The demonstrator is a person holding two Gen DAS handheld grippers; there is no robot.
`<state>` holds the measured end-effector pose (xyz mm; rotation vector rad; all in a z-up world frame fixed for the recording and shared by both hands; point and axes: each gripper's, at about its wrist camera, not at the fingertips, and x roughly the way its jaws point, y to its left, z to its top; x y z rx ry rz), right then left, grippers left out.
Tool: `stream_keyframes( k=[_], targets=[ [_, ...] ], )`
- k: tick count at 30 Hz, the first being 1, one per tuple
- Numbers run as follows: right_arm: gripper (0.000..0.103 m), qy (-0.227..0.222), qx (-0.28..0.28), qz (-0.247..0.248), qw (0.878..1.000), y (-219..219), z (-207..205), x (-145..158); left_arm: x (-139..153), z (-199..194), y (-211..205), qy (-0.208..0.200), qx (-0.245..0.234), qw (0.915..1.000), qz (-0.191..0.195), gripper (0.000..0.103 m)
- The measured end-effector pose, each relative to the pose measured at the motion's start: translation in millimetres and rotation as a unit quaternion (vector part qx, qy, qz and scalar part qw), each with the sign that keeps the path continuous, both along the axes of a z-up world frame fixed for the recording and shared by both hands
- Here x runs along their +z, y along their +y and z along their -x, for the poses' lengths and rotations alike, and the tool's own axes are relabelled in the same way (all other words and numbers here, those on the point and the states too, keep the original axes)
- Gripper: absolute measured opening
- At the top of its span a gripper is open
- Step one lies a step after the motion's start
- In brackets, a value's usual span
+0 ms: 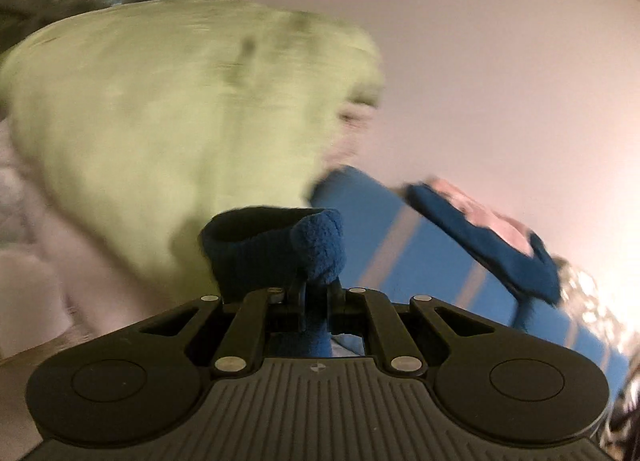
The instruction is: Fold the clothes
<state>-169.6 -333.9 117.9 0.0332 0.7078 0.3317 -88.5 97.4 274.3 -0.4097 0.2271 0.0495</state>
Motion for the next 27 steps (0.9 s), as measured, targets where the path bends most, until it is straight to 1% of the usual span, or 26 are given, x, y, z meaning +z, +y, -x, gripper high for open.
stream_keyframes(
  k=[3, 7, 12, 15, 23, 27],
  targets=[
    [0.103, 0.0, -0.003, 0.0, 1.0, -1, 0, -1, 5, -7, -35, -0.003, -0.036, 0.9986, -0.038, 0.009],
    [0.103, 0.007, -0.005, -0.003, 1.0, -2, -2, -2, 2, -18, -80, -0.003, -0.077, 0.9936, -0.082, 0.009],
    [0.103, 0.013, -0.006, -0.012, 1.0, -6, -3, -3, -10, -23, -131, 0.002, -0.12, 0.9864, -0.113, 0.009],
    [0.103, 0.016, -0.009, -0.02, 1.0, -9, -3, -3, -18, -25, -155, 0.006, -0.147, 0.9818, -0.12, 0.009],
    [0.103, 0.021, -0.014, -0.036, 0.999, -11, -5, -4, -35, -28, -218, 0.012, -0.212, 0.9644, -0.158, 0.009],
    [0.103, 0.024, -0.013, -0.041, 0.999, -13, -6, -5, -39, -26, -248, 0.002, -0.25, 0.951, -0.182, 0.009]
  ],
)
